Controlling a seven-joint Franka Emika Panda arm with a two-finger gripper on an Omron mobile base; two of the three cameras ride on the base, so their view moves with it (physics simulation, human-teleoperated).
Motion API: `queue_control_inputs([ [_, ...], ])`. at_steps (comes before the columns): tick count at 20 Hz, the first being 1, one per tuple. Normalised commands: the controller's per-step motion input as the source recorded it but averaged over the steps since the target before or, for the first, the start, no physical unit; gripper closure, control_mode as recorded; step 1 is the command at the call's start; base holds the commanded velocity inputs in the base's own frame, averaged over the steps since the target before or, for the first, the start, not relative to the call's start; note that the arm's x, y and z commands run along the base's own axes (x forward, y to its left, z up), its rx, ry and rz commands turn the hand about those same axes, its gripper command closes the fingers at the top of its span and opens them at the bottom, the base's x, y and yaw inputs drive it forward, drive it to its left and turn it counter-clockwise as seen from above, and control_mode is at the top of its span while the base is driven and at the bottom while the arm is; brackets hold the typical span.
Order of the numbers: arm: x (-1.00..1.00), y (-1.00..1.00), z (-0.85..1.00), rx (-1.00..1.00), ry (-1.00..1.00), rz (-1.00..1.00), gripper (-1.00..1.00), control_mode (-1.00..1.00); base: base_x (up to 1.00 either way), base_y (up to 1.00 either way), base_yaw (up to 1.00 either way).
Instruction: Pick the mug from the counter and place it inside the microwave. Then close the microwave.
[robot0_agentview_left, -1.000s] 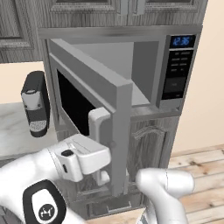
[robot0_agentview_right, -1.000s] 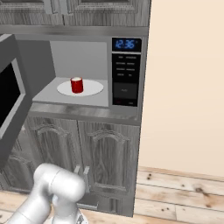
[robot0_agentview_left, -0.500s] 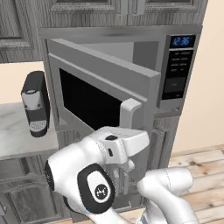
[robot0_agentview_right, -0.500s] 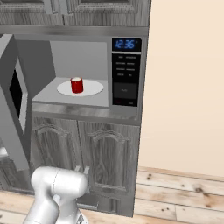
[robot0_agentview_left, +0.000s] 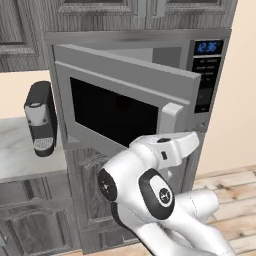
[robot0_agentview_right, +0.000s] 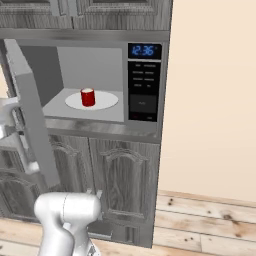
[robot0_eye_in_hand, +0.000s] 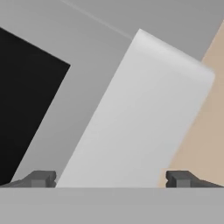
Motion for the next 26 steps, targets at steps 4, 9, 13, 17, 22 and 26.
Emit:
queue_control_inputs([
  [4, 0.31, -0.72, 0.00, 0.00, 0.05, 0.12, -1.00, -1.00, 0.00, 0.00, 0.00],
  [9, 0.37, -0.64, 0.00, 0.00, 0.05, 0.11, -1.00, -1.00, 0.00, 0.00, 0.00],
  [13, 0.42, -0.60, 0.00, 0.00, 0.07, 0.10, -1.00, -1.00, 0.00, 0.00, 0.00],
  [17, 0.48, -0.57, 0.00, 0.00, 0.07, 0.10, -1.00, -1.00, 0.00, 0.00, 0.00],
  [22, 0.55, -0.47, 0.00, 0.00, 0.05, 0.09, -1.00, -1.00, 0.00, 0.00, 0.00],
  [26, 0.64, -0.38, 0.00, 0.00, 0.05, 0.07, -1.00, -1.00, 0.00, 0.00, 0.00],
])
